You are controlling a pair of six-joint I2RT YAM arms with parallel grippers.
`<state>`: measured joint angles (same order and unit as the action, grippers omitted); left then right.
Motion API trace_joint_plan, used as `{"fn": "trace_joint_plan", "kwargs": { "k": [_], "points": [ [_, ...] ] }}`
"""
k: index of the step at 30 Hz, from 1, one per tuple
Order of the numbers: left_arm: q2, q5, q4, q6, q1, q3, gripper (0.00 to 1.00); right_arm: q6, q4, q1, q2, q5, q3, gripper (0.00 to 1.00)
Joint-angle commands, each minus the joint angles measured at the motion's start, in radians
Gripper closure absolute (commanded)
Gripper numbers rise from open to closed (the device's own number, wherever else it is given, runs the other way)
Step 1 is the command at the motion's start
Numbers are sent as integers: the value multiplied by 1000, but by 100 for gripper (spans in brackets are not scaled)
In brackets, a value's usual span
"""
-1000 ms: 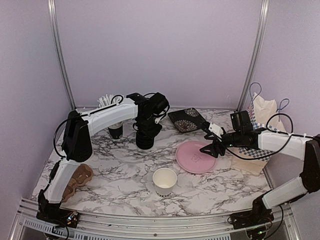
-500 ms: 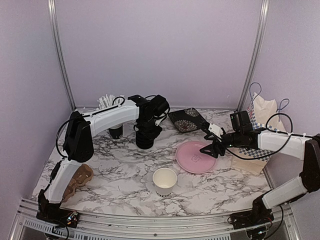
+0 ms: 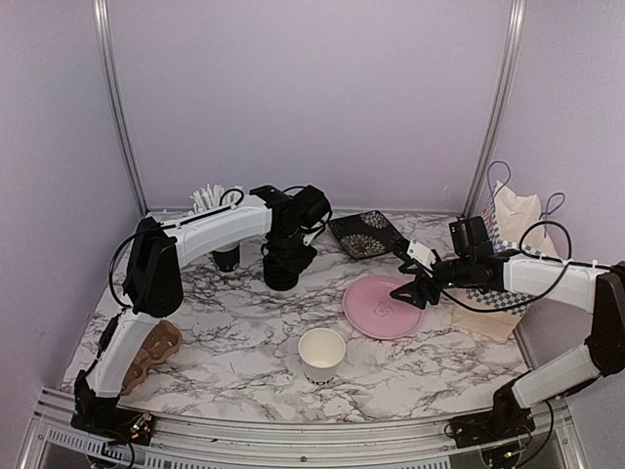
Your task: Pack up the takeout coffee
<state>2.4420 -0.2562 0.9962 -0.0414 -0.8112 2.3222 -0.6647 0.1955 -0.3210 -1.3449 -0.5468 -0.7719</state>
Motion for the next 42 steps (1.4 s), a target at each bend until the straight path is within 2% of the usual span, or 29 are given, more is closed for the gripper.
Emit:
{"fn": "trace_joint_plan", "kwargs": {
  "k": [1,8,15,21,24,29,34,36,37,40,42],
  "points": [
    [10,-9,15,-10,3,19,90,-9,15,3,-13,8,-43,27],
    [-43,22,18,-32,1,14,91,-10,17,3,-14,8,-44,27],
    [-203,116,7,-37,-32,43,92,49,11,3,-3,2,-71,28],
    [-367,243,-78,-36,-78,25,95,215,121,4,-4,-126,-318,24],
    [-462,323,-202,-63,-96,-53,95,334,117,3,-8,-188,-422,19],
    [-635,501,-476,-116,-117,-265,95,576,19,3,-35,-346,-505,7],
    [-747,676,-719,-183,-120,-437,95,900,-201,1,-66,-541,-483,5],
    [-785,714,-816,-217,-120,-505,95,968,-295,-9,-63,-588,-463,2],
    [-794,719,-849,-232,-119,-524,95,944,-292,-20,-51,-588,-462,1],
    [-805,732,-917,-287,-118,-555,95,744,-109,-56,-36,-532,-521,1],
    [-809,749,-970,-330,-118,-578,95,633,-46,-69,-30,-519,-542,1]
  ]
}}
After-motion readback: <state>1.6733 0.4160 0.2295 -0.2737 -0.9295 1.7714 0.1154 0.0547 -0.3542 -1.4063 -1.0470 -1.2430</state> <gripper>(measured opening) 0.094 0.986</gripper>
